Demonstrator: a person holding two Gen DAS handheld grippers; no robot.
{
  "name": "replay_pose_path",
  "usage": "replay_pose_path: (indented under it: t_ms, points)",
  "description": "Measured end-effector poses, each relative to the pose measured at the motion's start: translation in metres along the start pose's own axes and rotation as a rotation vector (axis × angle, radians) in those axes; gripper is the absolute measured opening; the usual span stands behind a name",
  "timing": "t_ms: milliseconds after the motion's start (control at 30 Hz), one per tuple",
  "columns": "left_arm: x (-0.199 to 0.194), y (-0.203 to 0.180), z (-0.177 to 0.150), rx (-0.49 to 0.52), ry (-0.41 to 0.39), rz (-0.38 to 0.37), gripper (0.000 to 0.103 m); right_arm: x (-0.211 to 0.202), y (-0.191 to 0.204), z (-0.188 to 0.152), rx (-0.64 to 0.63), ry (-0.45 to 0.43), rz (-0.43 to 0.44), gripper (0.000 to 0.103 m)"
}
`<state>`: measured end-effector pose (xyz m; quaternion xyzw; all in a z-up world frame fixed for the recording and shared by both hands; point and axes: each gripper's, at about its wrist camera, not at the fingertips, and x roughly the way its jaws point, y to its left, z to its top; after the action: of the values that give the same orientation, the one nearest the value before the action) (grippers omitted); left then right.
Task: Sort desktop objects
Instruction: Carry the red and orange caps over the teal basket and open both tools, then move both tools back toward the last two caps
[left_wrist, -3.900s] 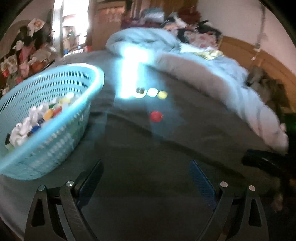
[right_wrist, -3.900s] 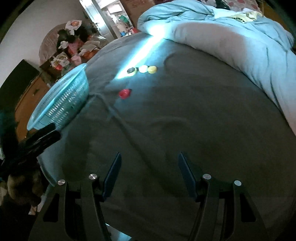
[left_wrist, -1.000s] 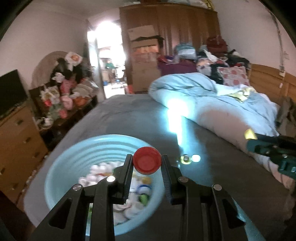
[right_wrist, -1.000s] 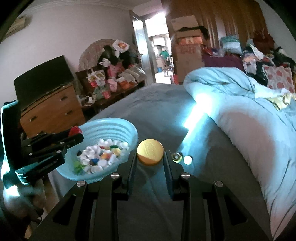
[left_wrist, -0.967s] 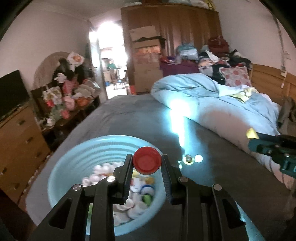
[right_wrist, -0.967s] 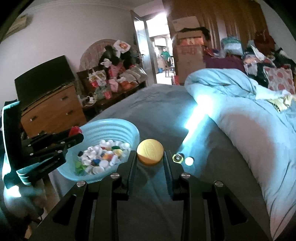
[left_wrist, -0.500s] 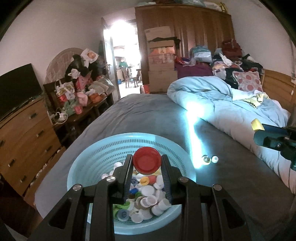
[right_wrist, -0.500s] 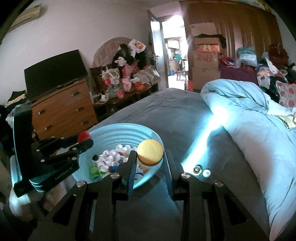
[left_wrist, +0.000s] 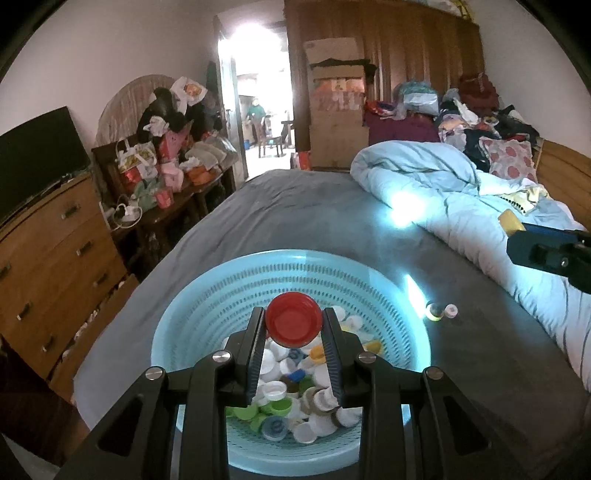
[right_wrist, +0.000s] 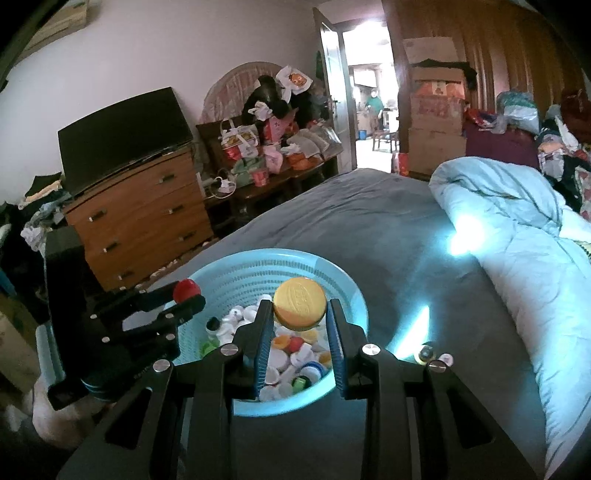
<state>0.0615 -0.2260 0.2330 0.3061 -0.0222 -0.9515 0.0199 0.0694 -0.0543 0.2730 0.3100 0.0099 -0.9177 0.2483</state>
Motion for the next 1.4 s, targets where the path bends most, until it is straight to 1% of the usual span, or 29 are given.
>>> replay_pose_path:
  t_ms: [233, 400, 533, 800, 1067, 1100, 1133, 1167, 1200, 1233, 1267, 1400]
  points:
    - [0.011, 0.021, 0.004, 0.002, 0.053, 0.005, 0.032, 0.016, 0.014, 0.006, 0.001, 0.044, 0.046, 0.025]
    - [0.031, 0.033, 0.005, 0.027, 0.137, -0.022, 0.032, 0.032, 0.015, 0.010, 0.026, 0.109, 0.087, 0.025]
    - [0.045, 0.044, 0.005, 0.017, 0.176, -0.022, 0.032, 0.041, 0.012, 0.010, 0.041, 0.141, 0.100, 0.025]
    - [0.061, 0.049, 0.006, 0.011, 0.197, -0.016, 0.032, 0.059, 0.013, 0.008, 0.065, 0.178, 0.118, 0.025]
    - [0.070, 0.051, 0.004, 0.003, 0.205, 0.002, 0.032, 0.069, 0.015, 0.012, 0.062, 0.185, 0.123, 0.026]
    - [0.070, 0.052, 0.004, 0.000, 0.203, 0.005, 0.035, 0.070, 0.014, 0.012, 0.063, 0.183, 0.123, 0.026]
    - [0.071, 0.053, 0.005, -0.001, 0.205, 0.009, 0.056, 0.071, 0.014, 0.013, 0.065, 0.178, 0.124, 0.026]
    - [0.071, 0.053, 0.004, 0.001, 0.200, 0.020, 0.081, 0.072, 0.013, 0.014, 0.071, 0.175, 0.123, 0.031]
    - [0.069, 0.053, 0.004, 0.005, 0.184, 0.043, 0.089, 0.072, 0.012, 0.014, 0.079, 0.174, 0.125, 0.045]
    - [0.065, 0.053, 0.003, 0.010, 0.162, 0.067, 0.092, 0.069, 0.011, 0.013, 0.086, 0.163, 0.121, 0.053]
    - [0.063, 0.053, 0.003, 0.016, 0.154, 0.074, 0.092, 0.066, 0.010, 0.013, 0.091, 0.145, 0.116, 0.058]
    - [0.054, 0.047, 0.000, 0.022, 0.144, 0.058, 0.092, 0.044, -0.004, 0.004, 0.136, 0.091, 0.128, 0.058]
